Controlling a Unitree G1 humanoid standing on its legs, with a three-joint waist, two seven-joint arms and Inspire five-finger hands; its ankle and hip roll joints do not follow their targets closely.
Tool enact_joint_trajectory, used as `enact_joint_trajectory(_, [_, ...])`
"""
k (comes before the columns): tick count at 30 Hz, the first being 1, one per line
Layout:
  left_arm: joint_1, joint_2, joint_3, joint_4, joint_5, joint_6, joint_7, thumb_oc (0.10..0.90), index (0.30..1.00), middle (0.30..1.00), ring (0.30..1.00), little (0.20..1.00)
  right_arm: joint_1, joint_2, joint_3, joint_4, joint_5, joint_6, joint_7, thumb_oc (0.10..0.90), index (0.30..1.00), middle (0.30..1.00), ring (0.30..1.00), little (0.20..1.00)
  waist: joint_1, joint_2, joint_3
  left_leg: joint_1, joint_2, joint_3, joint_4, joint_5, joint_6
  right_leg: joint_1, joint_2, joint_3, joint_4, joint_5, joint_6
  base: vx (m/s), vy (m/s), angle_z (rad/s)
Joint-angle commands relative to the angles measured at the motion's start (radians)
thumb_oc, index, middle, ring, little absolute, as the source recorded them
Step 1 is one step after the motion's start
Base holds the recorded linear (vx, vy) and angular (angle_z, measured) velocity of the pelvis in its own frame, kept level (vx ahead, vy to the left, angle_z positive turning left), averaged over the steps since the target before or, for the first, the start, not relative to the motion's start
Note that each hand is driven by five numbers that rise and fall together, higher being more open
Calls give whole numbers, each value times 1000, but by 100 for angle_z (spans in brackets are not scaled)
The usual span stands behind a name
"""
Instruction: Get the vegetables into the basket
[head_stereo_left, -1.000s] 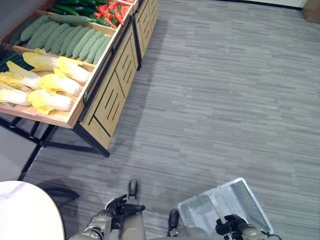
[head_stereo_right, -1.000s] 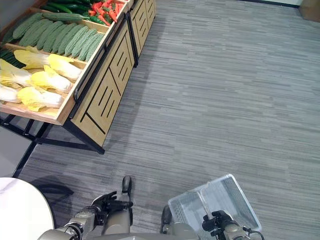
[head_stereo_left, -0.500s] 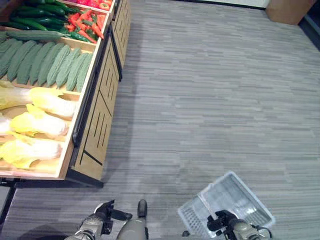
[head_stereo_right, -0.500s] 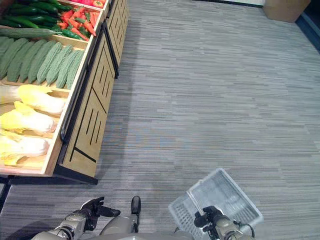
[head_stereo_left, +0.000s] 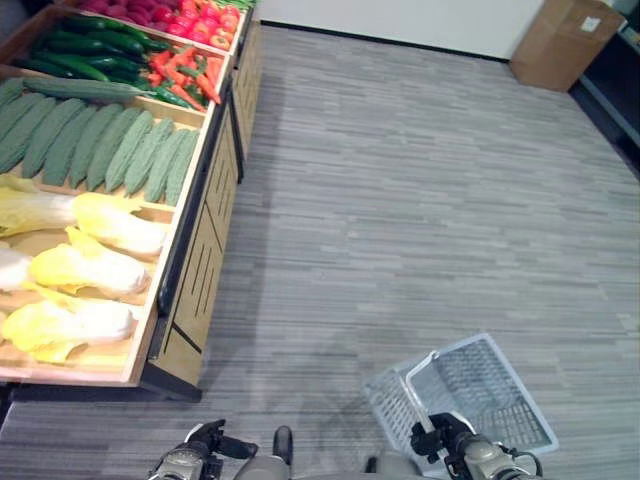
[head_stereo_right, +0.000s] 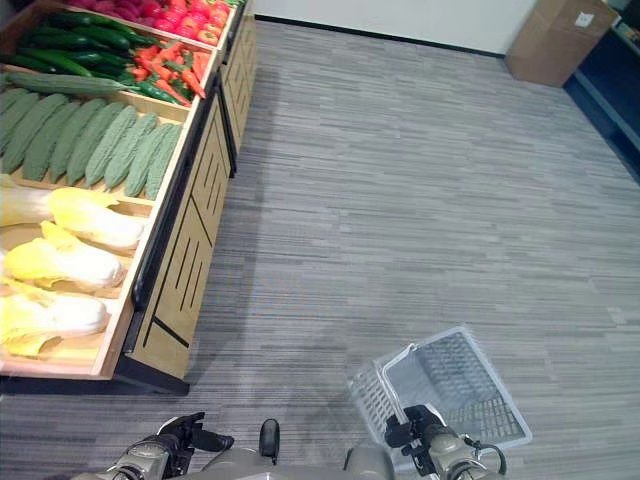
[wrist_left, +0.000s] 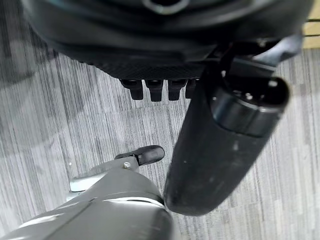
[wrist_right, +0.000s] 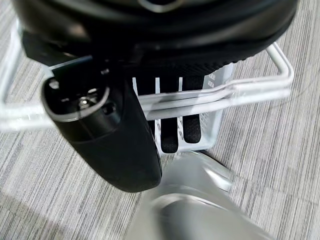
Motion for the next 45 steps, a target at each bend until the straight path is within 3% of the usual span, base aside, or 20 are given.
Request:
enact_joint_trajectory(1, [-4,10,34,3,31,-9,2,900,1000,1000,1000,1000,17,-42,-16,26,43,12,8,400,300,300,300,300,-19,13,89,50,36,-78,62,-88,-120,-23,15,57,-134,246,30,189,-17,42])
enact_joint_trajectory(6, [0,6,45,9,36,-12,5,900,1000,1000,1000,1000,25,-40,-22,22,39,12,10,400,300,300,300,300,-37,20,90,107,41,-120,55,-120,-131,-40,21,24,-206,273,45,232,-48,47])
enact_joint_trajectory(8, [3,3,48,14,36,-12,5,900,1000,1000,1000,1000,30,-42,-26,20,48,8,9,400,300,300,300,300,-49,15,84,137,38,-148,51,-138,-133,-49,34,50,-175,283,42,274,-109,44])
enact_joint_trajectory(11, [5,-2,43,19,32,-7,-2,900,1000,1000,1000,1000,33,-55,-28,17,63,4,16,400,300,300,300,300,-62,19,64,179,54,-184,38,-157,-147,-42,75,87,-115,228,14,283,-130,70])
enact_joint_trajectory(15, [-11,-1,23,23,41,0,1,900,1000,1000,1000,1000,34,-79,-17,6,57,6,18,400,300,300,300,300,-81,38,42,178,107,-240,41,-150,-182,-47,87,10,-54,181,-17,148,-139,35])
enact_joint_trajectory(19, [-27,0,15,11,25,-2,4,900,1000,1000,1000,1000,34,-86,-20,7,67,2,14,400,300,300,300,300,-91,44,35,174,137,-241,42,-144,-198,-48,95,-12,-40,161,-27,110,-133,62])
enact_joint_trajectory(23, [-33,-7,7,0,15,-4,3,900,1000,1000,1000,1000,41,-81,-12,16,69,0,15,400,300,300,300,300,-94,53,27,169,170,-235,47,-125,-217,-49,104,-30,-21,129,-42,106,-96,21])
enact_joint_trajectory(24, [-32,-11,6,-7,9,-5,-1,900,1000,1000,1000,1000,49,-78,-8,20,70,-2,20,400,300,300,300,300,-92,51,28,137,177,-219,127,-83,-240,-19,110,-35,-35,113,-56,149,-148,39])
enact_joint_trajectory(25, [-35,-15,3,-15,4,-3,-7,900,1000,1000,1000,1000,56,-78,1,15,62,-4,21,400,300,300,300,300,-80,34,47,55,149,-213,289,-12,-266,39,106,-41,-67,110,-77,109,-150,57])
enact_joint_trajectory(26, [-38,-17,-2,-17,6,-2,-8,900,1000,1000,1000,1000,54,-79,11,15,56,-3,23,400,300,300,300,300,-70,20,61,19,133,-213,347,7,-265,63,104,-37,-82,105,-87,73,-82,69])
enact_joint_trajectory(27, [-40,-20,-8,-18,7,-1,-8,900,1000,1000,1000,1000,53,-80,15,19,50,-1,24,400,300,300,300,300,-58,3,73,-55,136,-158,262,-16,-248,111,79,-38,-113,96,-77,111,12,35])
enact_joint_trajectory(28, [-38,-23,-7,-18,6,0,-10,900,1000,1000,1000,1000,54,-81,8,19,52,0,22,400,300,300,300,300,-49,4,69,-98,155,-120,186,-12,-239,133,71,-43,-125,92,-65,180,106,39])
enact_joint_trajectory(30, [-32,-28,-20,-9,50,5,10,900,1000,1000,1000,1000,66,-82,0,25,44,2,24,400,300,300,300,300,-30,23,62,-131,183,-42,87,50,-238,159,64,-37,-118,75,-48,209,193,54])
enact_joint_trajectory(31, [-23,-30,-22,-9,43,-5,-13,900,1000,1000,1000,1000,60,-76,1,21,30,3,24,400,300,300,300,300,-29,28,53,-107,171,-50,126,7,-228,150,56,-18,-91,66,-38,136,168,8])
enact_joint_trajectory(36, [-4,-25,-3,-18,29,-9,-12,900,1000,1000,1000,1000,56,-48,-5,21,34,6,26,400,300,300,300,300,-20,3,40,-73,120,-4,138,-50,-190,149,14,40,-115,109,-11,71,201,-79])
enact_joint_trajectory(45, [5,-10,18,-8,26,-12,-5,900,1000,1000,1000,1000,56,-29,-2,29,26,14,30,400,300,300,300,300,-3,-10,31,-9,83,7,71,-60,-157,151,-10,49,-127,140,18,34,81,-11])
